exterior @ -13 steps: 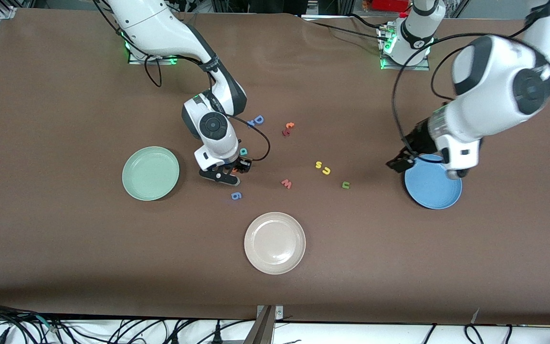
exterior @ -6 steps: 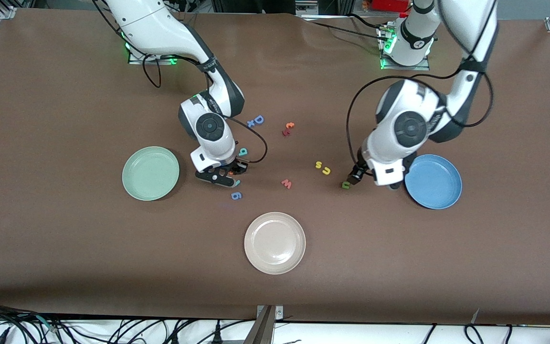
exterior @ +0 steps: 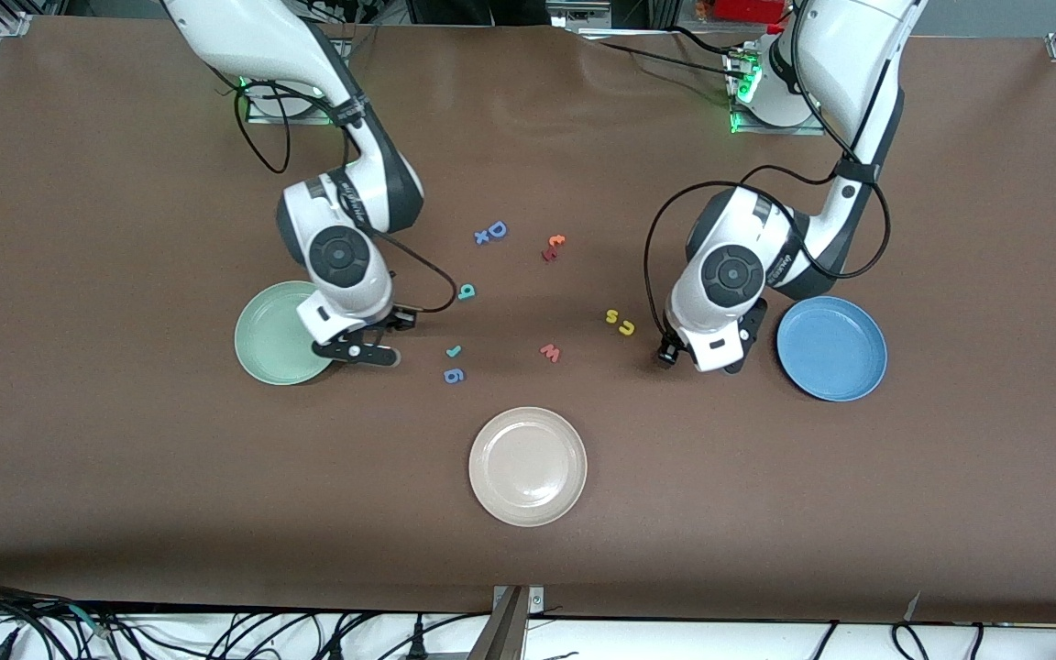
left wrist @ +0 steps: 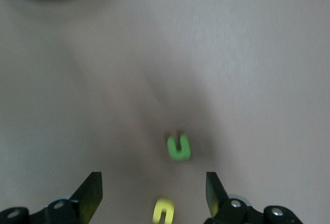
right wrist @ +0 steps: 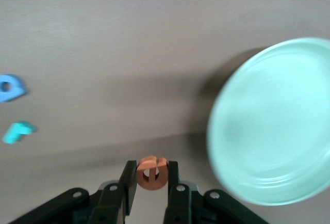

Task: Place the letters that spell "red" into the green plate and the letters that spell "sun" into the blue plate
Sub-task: 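Drop the e on the green plate while the left gripper lowers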

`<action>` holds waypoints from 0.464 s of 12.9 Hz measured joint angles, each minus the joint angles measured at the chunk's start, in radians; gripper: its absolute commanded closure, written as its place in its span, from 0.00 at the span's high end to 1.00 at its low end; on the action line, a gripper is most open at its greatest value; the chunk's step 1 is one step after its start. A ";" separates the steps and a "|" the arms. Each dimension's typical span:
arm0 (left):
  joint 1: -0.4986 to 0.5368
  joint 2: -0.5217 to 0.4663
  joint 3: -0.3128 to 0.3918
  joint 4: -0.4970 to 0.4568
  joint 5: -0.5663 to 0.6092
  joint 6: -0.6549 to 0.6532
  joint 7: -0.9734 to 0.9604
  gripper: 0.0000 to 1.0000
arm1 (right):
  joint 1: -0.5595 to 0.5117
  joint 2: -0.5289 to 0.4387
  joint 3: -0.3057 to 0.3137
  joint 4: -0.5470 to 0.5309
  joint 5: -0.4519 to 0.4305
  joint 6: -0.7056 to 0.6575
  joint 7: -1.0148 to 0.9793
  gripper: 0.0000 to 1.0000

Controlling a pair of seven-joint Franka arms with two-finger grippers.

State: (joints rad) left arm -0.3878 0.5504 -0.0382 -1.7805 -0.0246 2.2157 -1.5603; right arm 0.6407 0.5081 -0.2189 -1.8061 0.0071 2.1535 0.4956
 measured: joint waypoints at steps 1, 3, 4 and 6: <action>0.000 0.011 0.013 0.001 0.000 0.024 0.000 0.87 | -0.001 -0.014 -0.035 -0.016 0.000 -0.012 -0.068 0.13; 0.000 0.035 0.019 0.001 0.000 0.064 -0.001 0.87 | -0.003 -0.032 -0.109 -0.064 0.000 -0.011 -0.187 0.13; -0.001 0.047 0.019 0.002 0.000 0.082 -0.002 0.86 | -0.007 -0.031 -0.137 -0.087 0.000 0.000 -0.232 0.13; -0.005 0.070 0.019 0.003 0.000 0.105 -0.005 0.85 | -0.021 -0.022 -0.153 -0.159 0.000 0.095 -0.266 0.17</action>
State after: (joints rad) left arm -0.3927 0.6201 -0.0194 -1.7780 -0.0245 2.3205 -1.5652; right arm 0.6200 0.4862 -0.3720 -1.9656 0.0070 2.2483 0.2298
